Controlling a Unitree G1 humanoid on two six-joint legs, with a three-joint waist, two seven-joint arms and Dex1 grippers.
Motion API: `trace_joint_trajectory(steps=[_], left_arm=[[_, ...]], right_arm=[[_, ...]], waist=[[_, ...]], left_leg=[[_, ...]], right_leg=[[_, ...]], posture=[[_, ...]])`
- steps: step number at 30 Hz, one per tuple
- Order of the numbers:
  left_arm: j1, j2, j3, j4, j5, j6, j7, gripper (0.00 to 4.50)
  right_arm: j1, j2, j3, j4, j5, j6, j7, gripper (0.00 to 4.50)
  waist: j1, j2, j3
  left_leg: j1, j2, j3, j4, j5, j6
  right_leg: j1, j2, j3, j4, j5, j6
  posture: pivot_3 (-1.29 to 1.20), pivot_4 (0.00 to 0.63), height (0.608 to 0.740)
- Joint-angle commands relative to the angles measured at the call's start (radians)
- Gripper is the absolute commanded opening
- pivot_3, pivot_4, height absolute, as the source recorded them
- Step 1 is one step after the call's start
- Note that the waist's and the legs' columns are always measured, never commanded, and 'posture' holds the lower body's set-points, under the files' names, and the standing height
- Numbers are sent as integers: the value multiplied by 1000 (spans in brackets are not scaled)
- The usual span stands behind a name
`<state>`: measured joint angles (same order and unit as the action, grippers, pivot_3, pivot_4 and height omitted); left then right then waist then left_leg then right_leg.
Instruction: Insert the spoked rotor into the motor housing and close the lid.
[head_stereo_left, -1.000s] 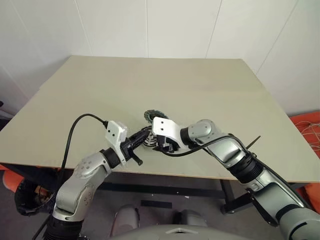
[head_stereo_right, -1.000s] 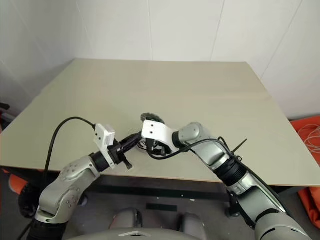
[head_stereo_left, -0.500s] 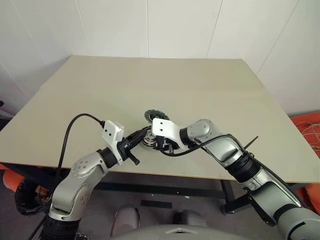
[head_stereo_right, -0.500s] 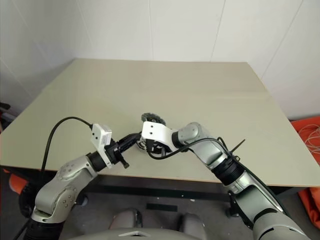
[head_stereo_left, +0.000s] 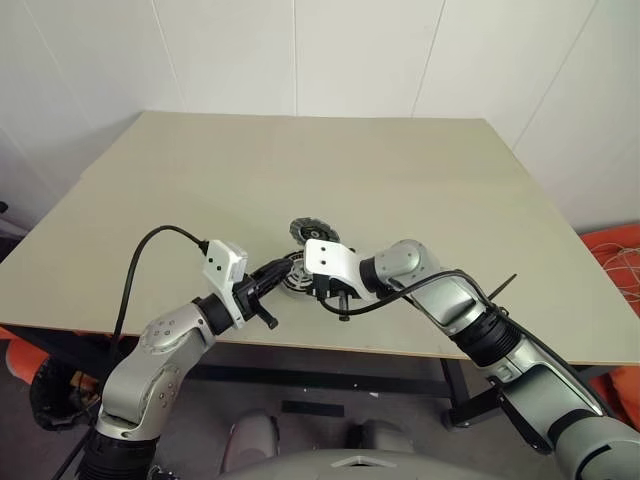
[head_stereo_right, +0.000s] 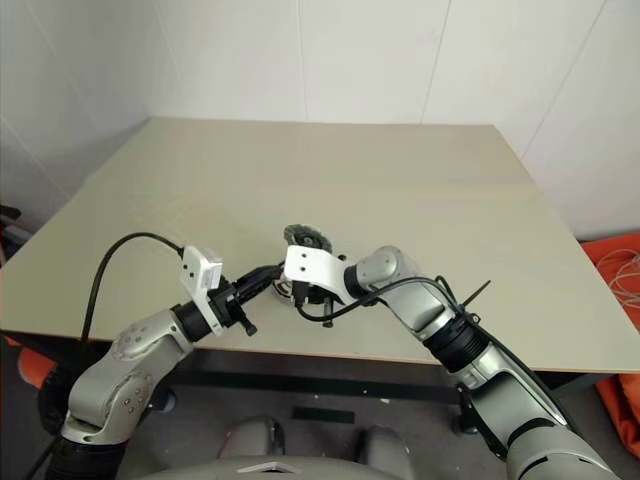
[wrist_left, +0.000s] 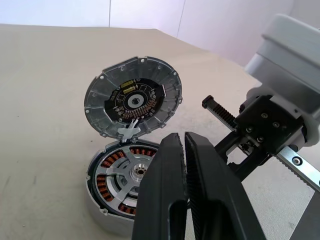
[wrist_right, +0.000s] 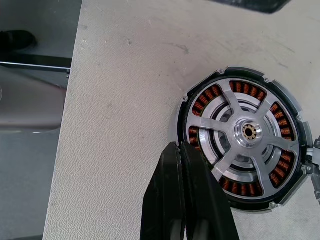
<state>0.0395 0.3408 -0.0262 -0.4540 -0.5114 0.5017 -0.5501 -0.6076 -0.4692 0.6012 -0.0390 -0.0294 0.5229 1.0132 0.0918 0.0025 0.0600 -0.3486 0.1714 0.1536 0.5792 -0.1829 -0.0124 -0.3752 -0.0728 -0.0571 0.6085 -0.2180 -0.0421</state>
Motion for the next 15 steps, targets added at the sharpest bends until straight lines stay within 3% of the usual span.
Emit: trace_joint_trajectory(steps=[1, 4, 8, 12, 15], left_arm=[[-10, -3, 11, 33, 7, -57, -26, 189], [-4, -2, 14, 112, 23, -120, -67, 189], [-8, 0, 23, 222, 38, -202, -121, 189], [-21, 0, 29, 321, 50, -273, -166, 189], [-25, -1, 35, 375, 57, -317, -192, 189]], right_arm=[[-14, -1, -26, 0, -9, -12, 2, 46], [-15, 4, -30, -4, 1, -1, 9, 46], [-20, 13, -32, 5, -4, -6, 2, 928], [-23, 23, -27, 18, -20, -21, -13, 2286], [-24, 28, -25, 25, -22, -24, -9, 2286]], waist=[[0, 0, 0], [0, 0, 0], [1, 0, 0], [1, 0, 0], [1, 0, 0]], left_leg=[[0, 0, 0, 0, 0, 0], [0, 0, 0, 0, 0, 0], [0, 0, 0, 0, 0, 0], [0, 0, 0, 0, 0, 1], [0, 0, 0, 0, -1, 1]], right_leg=[[0, 0, 0, 0, 0, 0], [0, 0, 0, 0, 0, 0], [0, 0, 0, 0, 0, 0], [0, 0, 0, 0, 0, 0], [0, 0, 0, 0, 0, 0]], posture=[[0, 0, 740], [0, 0, 740], [0, 0, 740], [0, 0, 740], [0, 0, 740]])
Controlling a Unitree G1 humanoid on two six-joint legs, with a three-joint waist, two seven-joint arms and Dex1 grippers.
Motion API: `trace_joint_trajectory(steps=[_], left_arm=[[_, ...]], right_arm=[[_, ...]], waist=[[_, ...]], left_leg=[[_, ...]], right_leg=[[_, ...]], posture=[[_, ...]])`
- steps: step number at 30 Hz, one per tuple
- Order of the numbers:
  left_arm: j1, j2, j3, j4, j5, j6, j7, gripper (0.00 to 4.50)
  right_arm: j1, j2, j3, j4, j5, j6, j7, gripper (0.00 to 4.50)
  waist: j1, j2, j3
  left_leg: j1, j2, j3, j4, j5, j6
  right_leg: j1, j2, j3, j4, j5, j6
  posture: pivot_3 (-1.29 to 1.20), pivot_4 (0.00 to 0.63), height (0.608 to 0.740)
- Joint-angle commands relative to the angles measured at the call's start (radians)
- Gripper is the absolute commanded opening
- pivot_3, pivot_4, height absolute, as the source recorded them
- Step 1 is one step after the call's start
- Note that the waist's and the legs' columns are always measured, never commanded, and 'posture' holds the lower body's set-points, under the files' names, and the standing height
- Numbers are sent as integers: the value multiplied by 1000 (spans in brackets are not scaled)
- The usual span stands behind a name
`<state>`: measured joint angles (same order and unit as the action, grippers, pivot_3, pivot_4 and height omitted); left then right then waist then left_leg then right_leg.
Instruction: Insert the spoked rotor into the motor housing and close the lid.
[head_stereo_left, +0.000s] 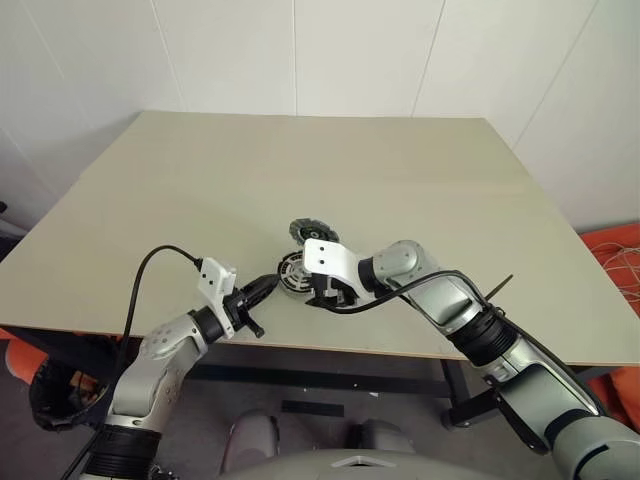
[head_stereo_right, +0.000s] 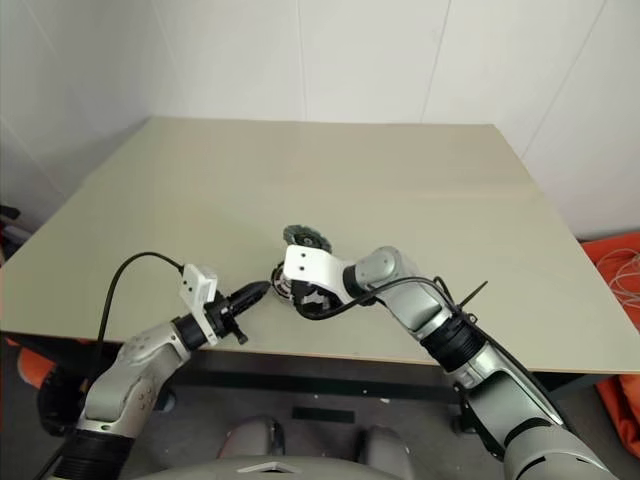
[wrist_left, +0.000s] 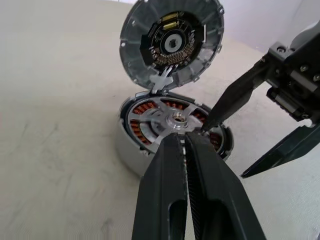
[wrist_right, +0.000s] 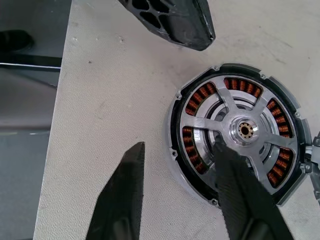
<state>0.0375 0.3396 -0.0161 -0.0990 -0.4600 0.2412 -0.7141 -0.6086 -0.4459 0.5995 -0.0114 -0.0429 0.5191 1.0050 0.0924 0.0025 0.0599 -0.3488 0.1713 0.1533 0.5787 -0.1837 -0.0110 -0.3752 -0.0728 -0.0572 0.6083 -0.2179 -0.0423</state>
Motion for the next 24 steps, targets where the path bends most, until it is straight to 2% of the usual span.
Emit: trace_joint_trajectory(steps=[1, 9, 12, 17, 24], left_arm=[[-23, -1, 25, 28, 7, -65, -32, 189], [0, -11, 17, -18, 11, -67, -21, 189], [7, -7, 25, -29, 7, -64, -23, 189], [17, -5, 27, -73, 1, -46, -10, 189], [19, -16, 8, -133, 6, -13, 28, 189]], right_arm=[[-23, 5, -23, -2, -9, -20, 0, 2286], [-29, 14, -26, 7, -17, -4, 2, 2286], [-30, 14, -27, 4, -22, 12, 0, 1635], [-30, 16, -27, -8, -27, 32, -5, 32], [-24, 21, -38, -18, -29, 54, -28, 32]], waist=[[0, 0, 0], [0, 0, 0], [0, 0, 0], [1, 0, 0], [2, 0, 0]], left_leg=[[0, 0, 0, 0, 0, 0], [0, 0, 0, 0, 0, 0], [0, 0, 0, 0, 0, 0], [0, 0, 0, 0, 0, 0], [1, 0, 0, 0, 0, 0]], right_leg=[[0, 0, 0, 0, 0, 0], [0, 0, 0, 0, 0, 0], [0, 0, 0, 0, 0, 0], [0, 0, 0, 0, 0, 0], [2, 0, 0, 0, 0, 0]], posture=[[0, 0, 740], [0, 0, 740], [0, 0, 740], [0, 0, 740], [0, 0, 740]])
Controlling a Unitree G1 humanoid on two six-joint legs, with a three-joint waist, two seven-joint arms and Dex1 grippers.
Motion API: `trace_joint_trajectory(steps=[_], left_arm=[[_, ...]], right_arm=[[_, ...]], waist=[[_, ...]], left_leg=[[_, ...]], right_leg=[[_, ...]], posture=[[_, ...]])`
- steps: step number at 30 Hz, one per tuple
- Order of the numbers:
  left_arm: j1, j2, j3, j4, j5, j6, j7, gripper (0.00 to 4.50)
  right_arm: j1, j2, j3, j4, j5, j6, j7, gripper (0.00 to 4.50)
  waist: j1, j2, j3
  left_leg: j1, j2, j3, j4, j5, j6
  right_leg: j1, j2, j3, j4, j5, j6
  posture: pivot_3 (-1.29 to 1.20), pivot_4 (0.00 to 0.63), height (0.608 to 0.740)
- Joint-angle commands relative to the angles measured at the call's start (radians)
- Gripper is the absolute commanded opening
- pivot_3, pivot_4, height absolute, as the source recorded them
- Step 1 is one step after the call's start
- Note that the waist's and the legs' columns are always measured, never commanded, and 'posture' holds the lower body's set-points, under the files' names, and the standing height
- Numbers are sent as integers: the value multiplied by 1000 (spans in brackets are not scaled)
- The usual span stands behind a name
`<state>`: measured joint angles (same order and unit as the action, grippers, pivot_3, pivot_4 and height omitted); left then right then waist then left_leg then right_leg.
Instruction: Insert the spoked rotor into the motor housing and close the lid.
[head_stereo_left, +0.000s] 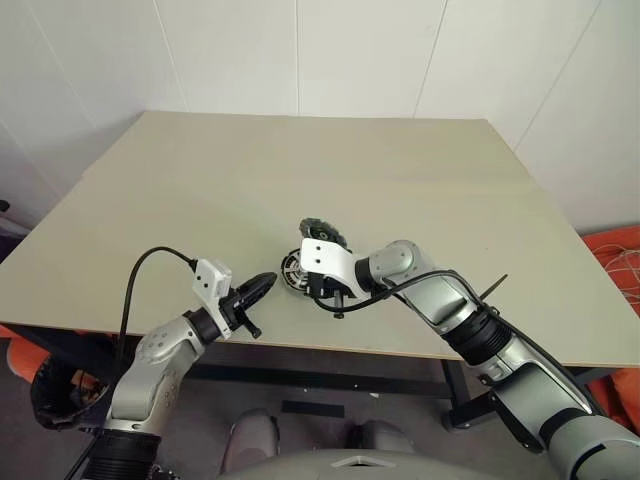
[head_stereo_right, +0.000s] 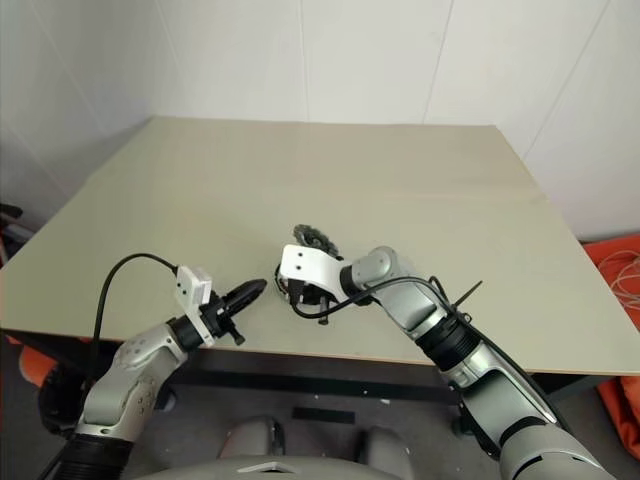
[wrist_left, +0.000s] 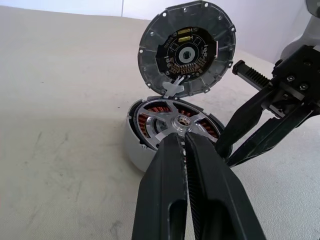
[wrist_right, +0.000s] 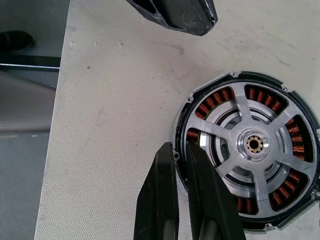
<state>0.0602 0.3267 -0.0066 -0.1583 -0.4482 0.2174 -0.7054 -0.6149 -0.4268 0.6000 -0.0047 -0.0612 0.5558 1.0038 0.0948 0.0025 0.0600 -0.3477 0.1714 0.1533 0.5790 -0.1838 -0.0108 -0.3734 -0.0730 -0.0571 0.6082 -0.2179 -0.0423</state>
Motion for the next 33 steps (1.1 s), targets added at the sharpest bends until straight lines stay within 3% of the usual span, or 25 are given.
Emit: trace_joint_trajectory(steps=[1, 5, 12, 23, 27, 33], left_arm=[[-4, -6, -5, -90, -6, 21, 30, 189], [-16, -25, -17, -157, 10, 57, 98, 189], [-61, -60, -56, -208, 27, 118, 182, 189], [-146, -64, 36, 343, 69, -283, -37, 189], [-139, -88, 39, 363, 71, -337, -46, 189], [-131, -147, 3, 244, 75, -296, 5, 189]], right_arm=[[-16, 5, -48, -29, -10, 31, -40, 32], [-4, 24, -122, -60, -14, 171, -146, 32], [73, -75, -199, -237, 1, 364, -204, 32], [151, -80, -357, -495, 127, 742, -295, 32], [143, -48, -406, -524, 169, 849, -338, 32], [129, -17, -439, -558, 235, 972, -392, 32]], waist=[[0, 0, 0], [0, 0, 0], [4, 0, 0], [3, 1, 0], [5, 1, 0], [7, 1, 0]], left_leg=[[0, 0, 0, 0, 0, 0], [0, 0, 0, 0, 0, 0], [-1, 0, 0, 1, 0, 0], [-2, 0, 0, -1, 0, 0], [-2, 0, 0, -1, 0, 0], [-1, 0, 0, -1, 0, 0]], right_leg=[[0, 0, 0, 0, 0, 0], [0, 0, 0, 0, 0, 0], [4, 0, 1, -1, 0, 0], [2, 1, 1, -2, -1, 2], [3, 0, 1, -2, -1, 2], [3, 0, 1, -2, -1, 2]], posture=[[0, 0, 740], [0, 0, 740], [0, 0, 740], [0, 0, 740], [0, 0, 740], [0, 0, 740]])
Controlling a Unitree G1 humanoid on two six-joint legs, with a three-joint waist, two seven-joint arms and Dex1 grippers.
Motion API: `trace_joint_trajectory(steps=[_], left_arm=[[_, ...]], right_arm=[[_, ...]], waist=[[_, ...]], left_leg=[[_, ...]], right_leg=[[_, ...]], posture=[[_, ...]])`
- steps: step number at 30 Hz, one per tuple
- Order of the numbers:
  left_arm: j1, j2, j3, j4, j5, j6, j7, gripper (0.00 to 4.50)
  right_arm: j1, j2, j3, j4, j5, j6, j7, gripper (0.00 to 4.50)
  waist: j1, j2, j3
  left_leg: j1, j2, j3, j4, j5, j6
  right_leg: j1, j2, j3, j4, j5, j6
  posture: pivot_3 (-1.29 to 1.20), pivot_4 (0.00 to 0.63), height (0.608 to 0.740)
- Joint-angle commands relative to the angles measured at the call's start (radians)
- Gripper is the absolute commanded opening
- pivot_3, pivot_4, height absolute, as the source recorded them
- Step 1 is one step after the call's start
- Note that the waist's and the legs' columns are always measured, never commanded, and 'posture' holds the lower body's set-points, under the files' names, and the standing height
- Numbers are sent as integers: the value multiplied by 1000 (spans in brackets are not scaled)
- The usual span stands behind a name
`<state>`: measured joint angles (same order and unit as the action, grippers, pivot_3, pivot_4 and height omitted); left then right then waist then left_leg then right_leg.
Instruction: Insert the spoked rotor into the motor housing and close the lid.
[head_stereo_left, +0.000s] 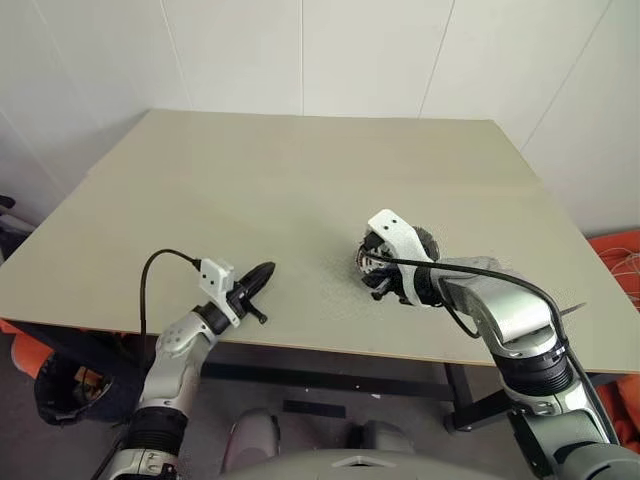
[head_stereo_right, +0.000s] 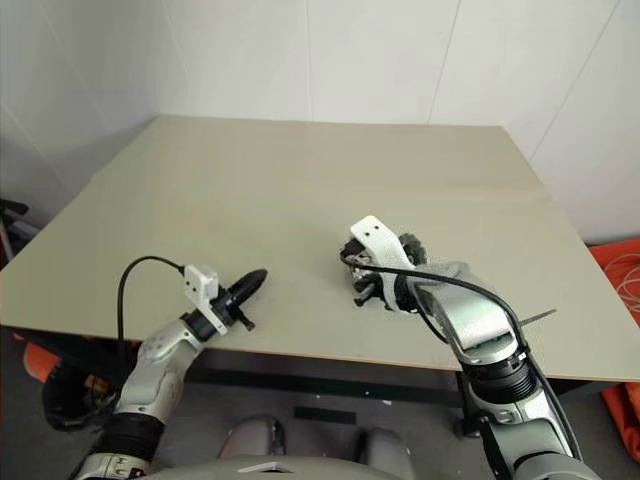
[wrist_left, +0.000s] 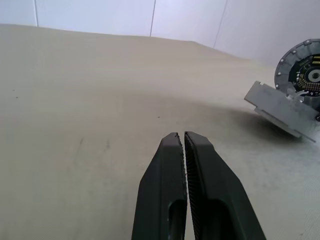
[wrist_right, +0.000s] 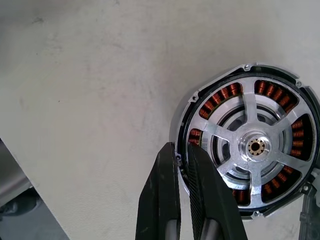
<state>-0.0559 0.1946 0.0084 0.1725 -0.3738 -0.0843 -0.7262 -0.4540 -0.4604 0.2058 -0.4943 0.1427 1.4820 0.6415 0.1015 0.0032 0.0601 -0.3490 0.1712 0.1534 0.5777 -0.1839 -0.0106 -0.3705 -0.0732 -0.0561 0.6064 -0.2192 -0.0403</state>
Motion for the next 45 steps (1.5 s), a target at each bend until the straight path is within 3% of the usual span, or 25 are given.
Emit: trace_joint_trajectory(steps=[1, 13, 22, 28, 36, 43, 45], left_arm=[[-18, -18, -14, -90, 6, 6, 32, 189], [-36, -54, -25, -110, 45, 6, 118, 189], [31, -47, -71, -274, 44, 94, 161, 189], [23, -28, -50, -283, 28, 124, 167, 189], [9, -21, -26, -216, 18, 101, 138, 189], [29, -31, -31, -224, 21, 94, 138, 189], [36, -36, -40, -246, 24, 105, 150, 189]], right_arm=[[-33, 24, -48, -72, 40, 63, -40, 32], [-38, 138, -54, -8, 90, 120, -161, 32], [-91, 311, -76, 228, 70, 30, -258, 32], [-121, 382, -73, 327, 80, -22, -289, 32], [-159, 402, -58, 328, 117, -36, -267, 2666], [-212, 394, -93, 266, 188, -122, -198, 2666], [-247, 414, -142, 247, 230, -152, -180, 2269]], waist=[[0, 0, 0], [-3, 0, 0], [-16, -1, 0], [-42, -1, 0], [-57, 0, 0], [-53, 0, 0], [-52, 0, 0]], left_leg=[[0, 0, 0, 0, 0, 0], [0, 0, 0, -1, 2, -4], [3, 1, 0, -1, 2, -3], [15, -1, -5, -1, 2, -4], [15, 2, -10, -5, 2, -4], [13, 1, -7, -7, 1, -2], [12, 1, -6, -8, -1, -1]], right_leg=[[0, 0, 0, 0, 0, 0], [0, 0, 0, 0, 0, 0], [0, 0, 0, 1, 0, 0], [3, 0, -3, -2, -1, 1], [3, -1, -16, -20, 0, 1], [-1, -1, -11, -16, 4, 0], [-4, -1, -11, -14, 10, -4]], posture=[[0, 0, 740], [0, 0, 740], [0, 0, 740], [0, 0, 740], [0, 0, 740], [0, 0, 740], [0, 0, 740]])
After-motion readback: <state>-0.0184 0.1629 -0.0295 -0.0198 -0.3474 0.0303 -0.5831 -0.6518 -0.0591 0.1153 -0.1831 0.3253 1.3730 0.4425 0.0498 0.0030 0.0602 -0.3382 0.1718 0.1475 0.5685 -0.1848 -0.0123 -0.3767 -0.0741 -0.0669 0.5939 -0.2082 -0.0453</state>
